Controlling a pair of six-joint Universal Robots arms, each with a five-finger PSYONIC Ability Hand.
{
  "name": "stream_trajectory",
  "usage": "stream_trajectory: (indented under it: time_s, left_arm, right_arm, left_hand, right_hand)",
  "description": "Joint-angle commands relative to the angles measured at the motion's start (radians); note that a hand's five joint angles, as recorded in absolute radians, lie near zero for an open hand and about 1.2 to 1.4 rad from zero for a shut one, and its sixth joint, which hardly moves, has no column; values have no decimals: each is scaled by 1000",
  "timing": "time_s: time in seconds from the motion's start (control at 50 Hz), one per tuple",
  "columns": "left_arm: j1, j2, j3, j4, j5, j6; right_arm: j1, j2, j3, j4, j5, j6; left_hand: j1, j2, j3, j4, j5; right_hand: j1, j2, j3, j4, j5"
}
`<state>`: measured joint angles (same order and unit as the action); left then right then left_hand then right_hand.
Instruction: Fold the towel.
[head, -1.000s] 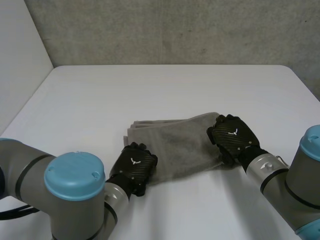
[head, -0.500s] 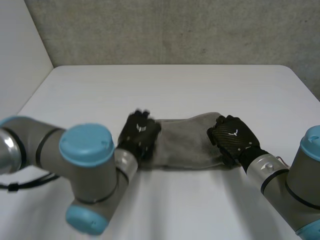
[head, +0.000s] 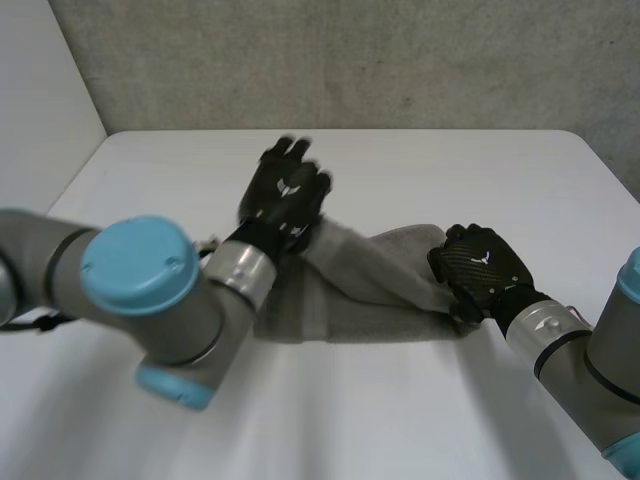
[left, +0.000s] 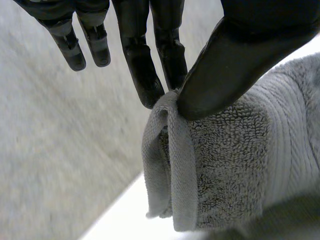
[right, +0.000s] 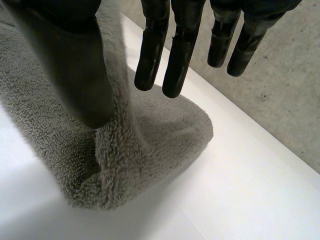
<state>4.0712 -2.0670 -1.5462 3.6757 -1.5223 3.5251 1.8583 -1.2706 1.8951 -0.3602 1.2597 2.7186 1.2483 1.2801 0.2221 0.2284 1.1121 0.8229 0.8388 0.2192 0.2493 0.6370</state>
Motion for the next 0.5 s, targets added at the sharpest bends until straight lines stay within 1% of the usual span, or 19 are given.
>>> stream_trajectory:
  time_s: [0.02,0.1,0.26,0.44,0.48,0.5]
  left_arm:
    - [35,82,-224,-2,31,2]
    - [38,73,-281,3,47,2]
    - [44,38,-285,-8,39,3]
    - [34,53,-290,-11,36,3]
    - [32,57,-295,-17,34,11]
    - [32,57,-295,-17,34,11]
  right_arm:
    - [9,0,-2,1,-2,-3]
    - [18,0,-2,1,0,-3]
    - [18,-3,4,1,3,-3]
    - [13,-6,6,3,4,-3]
    - [10,-9,7,9,4,-3]
    - [10,-9,7,9,4,-3]
  left_hand:
    - [148,116,-48,-54,110]
    - [148,116,-48,-54,110]
    - [148,116,-48,-54,110]
    - [137,105,-48,-54,98]
    - [-269,-301,-48,-54,-308]
    - [-271,-303,-48,-54,-310]
  right_hand:
    - [-19,-34,-45,-75,-7]
    - [-19,-34,-45,-75,-7]
    - [-19,-34,-45,-75,-7]
    - [-19,-34,-45,-75,-7]
    - [-19,-34,-45,-75,-7]
    - [-19,-34,-45,-75,-7]
